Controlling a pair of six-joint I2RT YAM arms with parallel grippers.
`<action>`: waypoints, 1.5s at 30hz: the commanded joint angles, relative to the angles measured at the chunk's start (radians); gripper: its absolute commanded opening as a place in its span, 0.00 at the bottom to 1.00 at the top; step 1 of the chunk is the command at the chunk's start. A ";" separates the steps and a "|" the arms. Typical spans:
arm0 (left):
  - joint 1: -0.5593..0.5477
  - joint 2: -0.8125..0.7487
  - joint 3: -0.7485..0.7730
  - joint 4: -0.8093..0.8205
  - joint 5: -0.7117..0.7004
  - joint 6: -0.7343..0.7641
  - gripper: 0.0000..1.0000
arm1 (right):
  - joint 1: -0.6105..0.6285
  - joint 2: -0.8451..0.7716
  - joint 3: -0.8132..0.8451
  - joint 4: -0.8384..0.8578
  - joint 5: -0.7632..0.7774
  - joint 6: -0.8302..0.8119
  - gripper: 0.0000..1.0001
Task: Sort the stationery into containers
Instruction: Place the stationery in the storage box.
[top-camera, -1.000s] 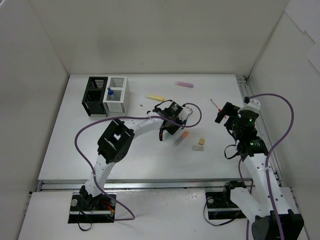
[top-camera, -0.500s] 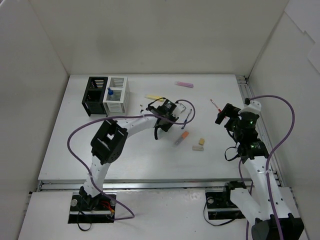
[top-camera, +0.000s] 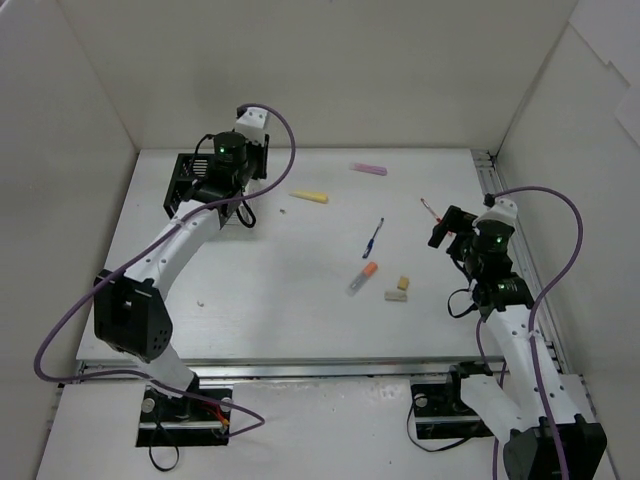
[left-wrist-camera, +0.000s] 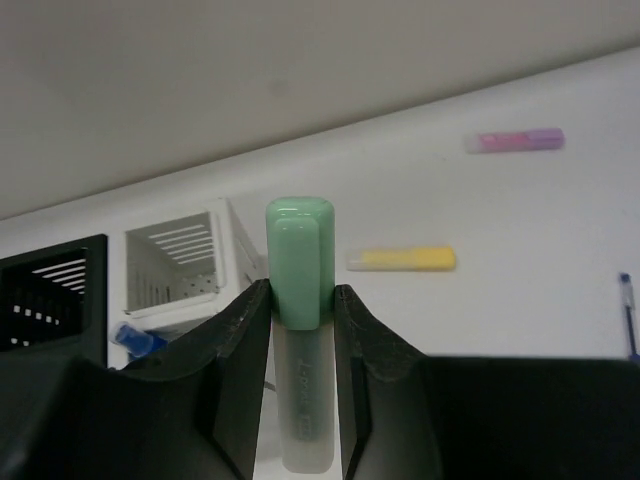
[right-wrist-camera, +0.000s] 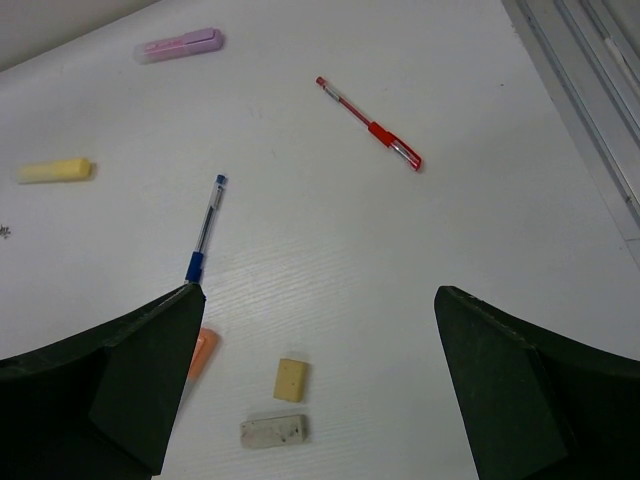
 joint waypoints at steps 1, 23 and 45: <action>0.068 0.050 0.053 0.150 -0.041 -0.031 0.00 | -0.002 0.022 0.029 0.113 -0.009 -0.029 0.98; 0.263 0.470 0.298 0.495 0.084 -0.077 0.00 | 0.001 0.177 0.066 0.170 -0.125 -0.100 0.98; 0.243 0.174 0.016 0.366 0.146 -0.039 1.00 | 0.069 0.201 0.139 0.126 -0.247 -0.201 0.98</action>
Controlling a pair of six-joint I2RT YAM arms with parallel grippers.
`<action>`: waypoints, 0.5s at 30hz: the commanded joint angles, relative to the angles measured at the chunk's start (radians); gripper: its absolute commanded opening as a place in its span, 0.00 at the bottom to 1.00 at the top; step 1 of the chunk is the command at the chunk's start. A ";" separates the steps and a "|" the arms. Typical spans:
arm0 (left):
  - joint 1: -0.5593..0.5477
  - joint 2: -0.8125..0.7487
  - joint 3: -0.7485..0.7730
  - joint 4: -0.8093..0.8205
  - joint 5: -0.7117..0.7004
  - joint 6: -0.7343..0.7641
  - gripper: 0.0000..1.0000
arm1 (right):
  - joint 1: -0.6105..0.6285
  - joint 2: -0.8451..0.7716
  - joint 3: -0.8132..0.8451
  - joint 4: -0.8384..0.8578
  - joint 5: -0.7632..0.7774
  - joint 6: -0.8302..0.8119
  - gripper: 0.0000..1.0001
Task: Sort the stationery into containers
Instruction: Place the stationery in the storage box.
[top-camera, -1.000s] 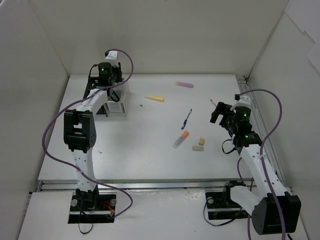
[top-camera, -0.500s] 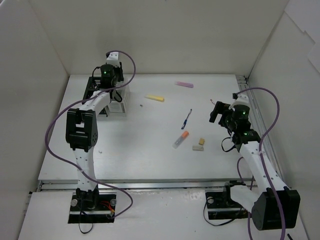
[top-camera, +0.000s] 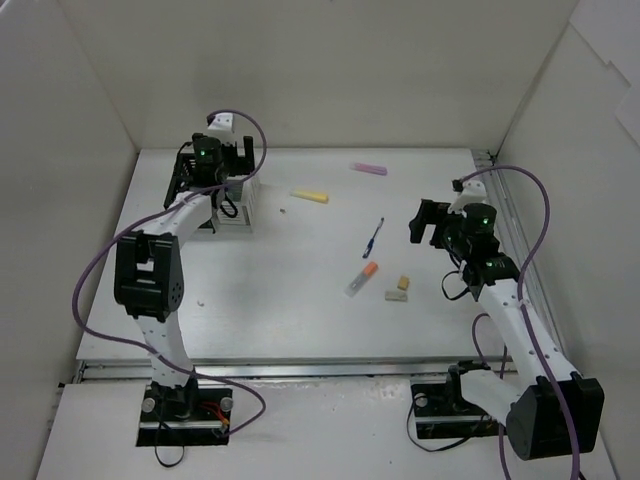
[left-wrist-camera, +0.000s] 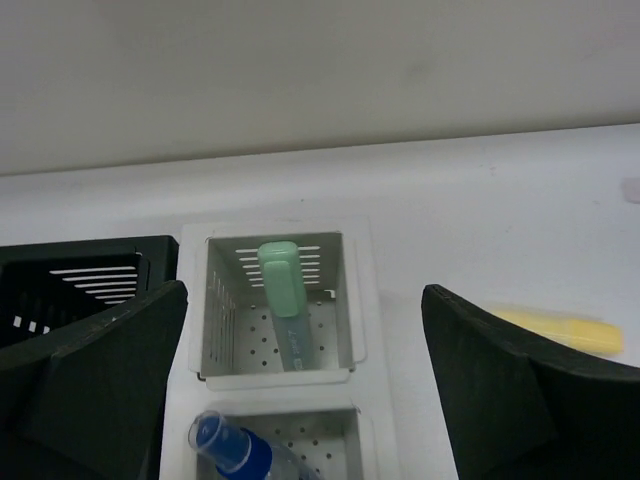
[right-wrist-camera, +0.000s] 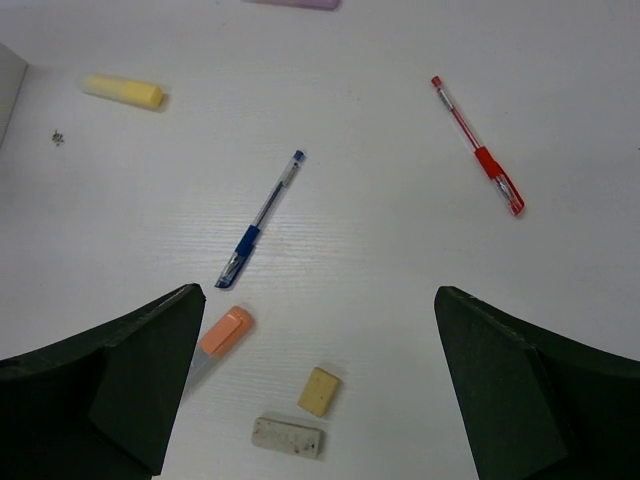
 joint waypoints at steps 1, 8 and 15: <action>-0.027 -0.206 -0.006 0.020 0.113 0.057 1.00 | 0.042 0.036 0.108 -0.011 -0.028 -0.040 0.98; -0.110 -0.392 -0.114 -0.161 0.269 0.190 1.00 | 0.090 0.070 0.138 -0.116 0.017 0.051 0.98; -0.124 -0.471 -0.102 -0.416 0.517 0.404 1.00 | 0.201 0.220 0.174 -0.184 0.055 0.320 0.98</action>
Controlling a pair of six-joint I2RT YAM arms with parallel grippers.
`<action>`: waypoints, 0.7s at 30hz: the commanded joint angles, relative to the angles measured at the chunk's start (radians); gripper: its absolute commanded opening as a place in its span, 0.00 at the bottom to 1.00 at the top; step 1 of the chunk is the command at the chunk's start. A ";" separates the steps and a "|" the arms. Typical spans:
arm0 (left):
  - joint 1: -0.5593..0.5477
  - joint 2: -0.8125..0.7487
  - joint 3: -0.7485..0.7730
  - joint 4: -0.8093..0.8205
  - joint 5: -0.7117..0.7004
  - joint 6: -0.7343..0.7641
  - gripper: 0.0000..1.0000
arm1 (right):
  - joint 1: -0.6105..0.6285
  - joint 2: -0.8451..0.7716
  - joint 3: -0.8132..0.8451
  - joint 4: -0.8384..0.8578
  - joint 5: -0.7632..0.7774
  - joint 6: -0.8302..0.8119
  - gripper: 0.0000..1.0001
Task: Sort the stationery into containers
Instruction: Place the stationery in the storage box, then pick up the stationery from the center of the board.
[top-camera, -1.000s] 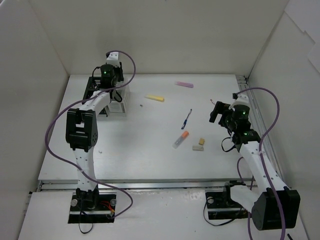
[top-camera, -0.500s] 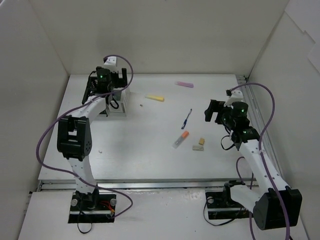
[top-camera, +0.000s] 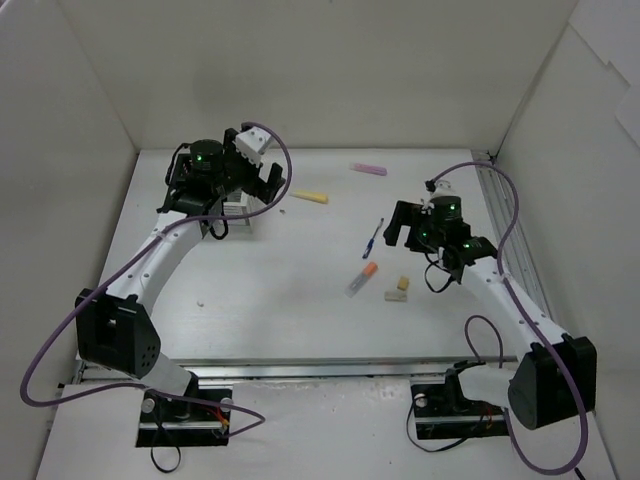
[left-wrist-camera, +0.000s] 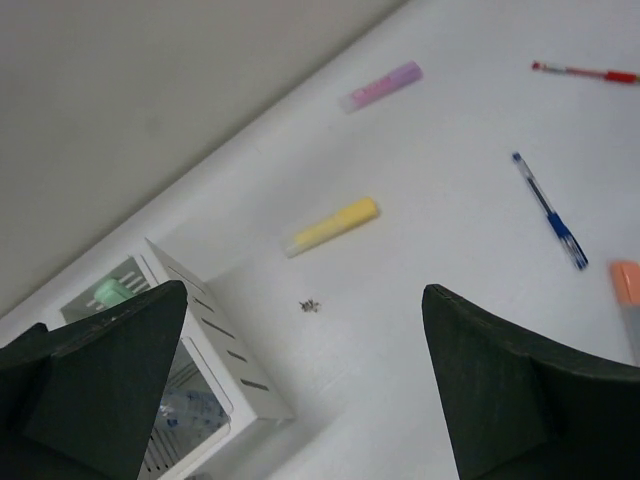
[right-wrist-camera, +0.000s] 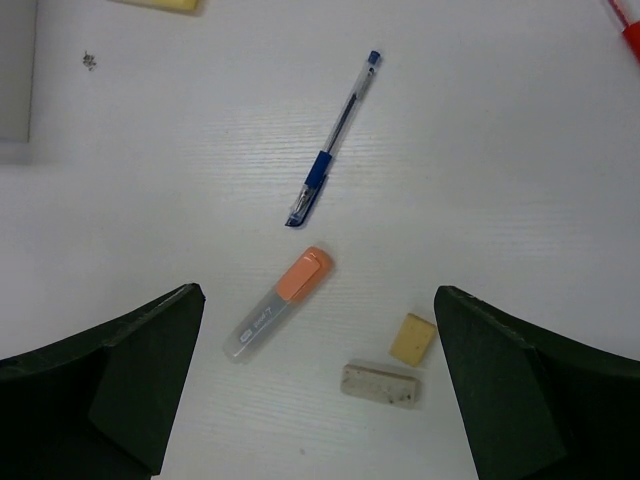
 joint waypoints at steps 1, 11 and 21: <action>0.011 -0.058 0.011 -0.124 0.143 0.120 1.00 | 0.119 0.093 0.059 -0.026 0.188 0.208 0.98; -0.007 -0.217 -0.181 -0.076 0.066 0.060 1.00 | 0.351 0.343 0.140 -0.147 0.557 0.567 0.98; -0.007 -0.306 -0.223 -0.107 0.014 0.089 1.00 | 0.371 0.578 0.203 -0.146 0.554 0.673 0.69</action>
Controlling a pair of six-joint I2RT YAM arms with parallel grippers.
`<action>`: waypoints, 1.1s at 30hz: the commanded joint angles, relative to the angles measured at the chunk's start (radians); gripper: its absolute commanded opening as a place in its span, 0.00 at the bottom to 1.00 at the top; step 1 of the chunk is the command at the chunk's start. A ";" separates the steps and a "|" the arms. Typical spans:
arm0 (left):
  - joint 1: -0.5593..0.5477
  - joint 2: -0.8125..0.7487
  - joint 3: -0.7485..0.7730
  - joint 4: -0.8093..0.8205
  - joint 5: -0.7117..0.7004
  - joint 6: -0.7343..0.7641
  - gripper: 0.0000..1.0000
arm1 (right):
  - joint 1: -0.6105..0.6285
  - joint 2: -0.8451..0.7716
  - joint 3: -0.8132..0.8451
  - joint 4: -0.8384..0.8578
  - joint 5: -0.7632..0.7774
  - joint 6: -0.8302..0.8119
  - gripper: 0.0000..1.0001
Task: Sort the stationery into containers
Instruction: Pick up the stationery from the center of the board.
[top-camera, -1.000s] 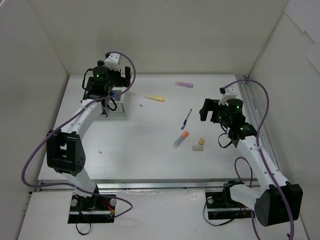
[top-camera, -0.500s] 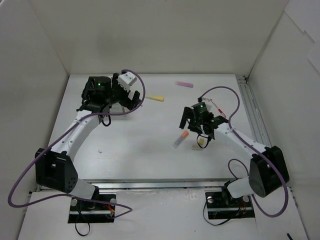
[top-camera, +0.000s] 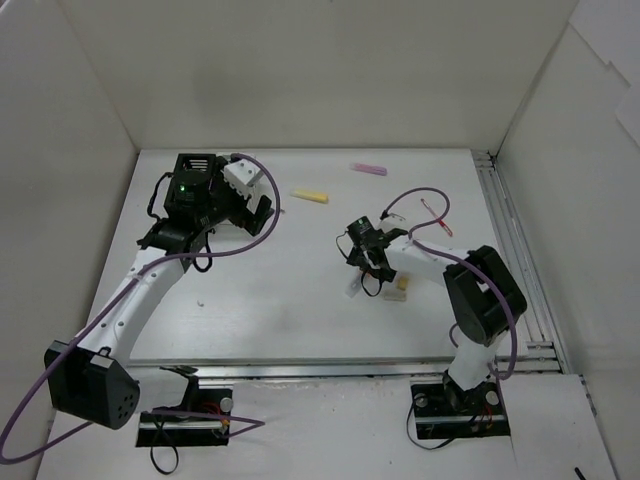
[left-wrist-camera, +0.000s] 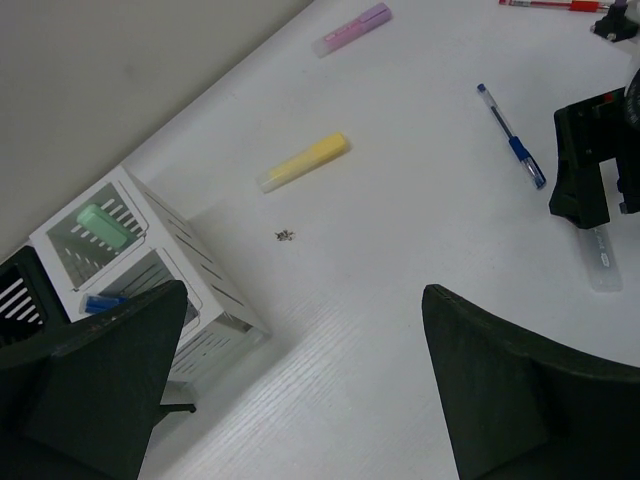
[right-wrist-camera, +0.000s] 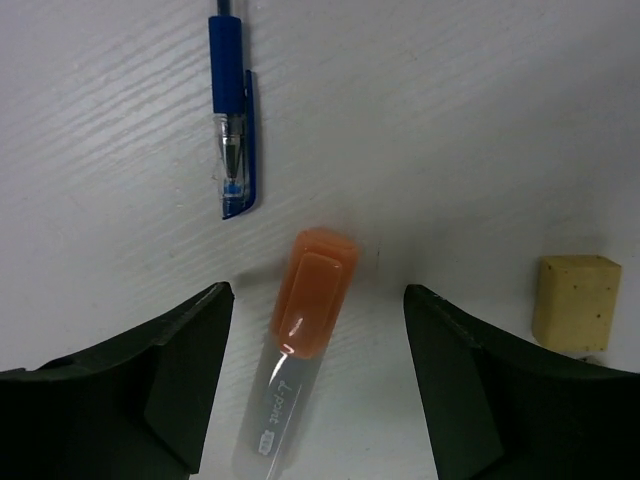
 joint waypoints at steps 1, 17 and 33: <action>-0.002 -0.045 -0.010 0.030 -0.014 0.009 1.00 | 0.008 0.033 0.062 -0.015 0.056 0.071 0.65; -0.002 -0.034 -0.097 0.147 0.018 -0.330 1.00 | 0.057 -0.173 -0.065 0.449 -0.219 -0.389 0.05; -0.002 0.138 -0.039 0.248 0.512 -0.596 0.99 | 0.111 -0.319 -0.052 0.655 -0.930 -1.115 0.04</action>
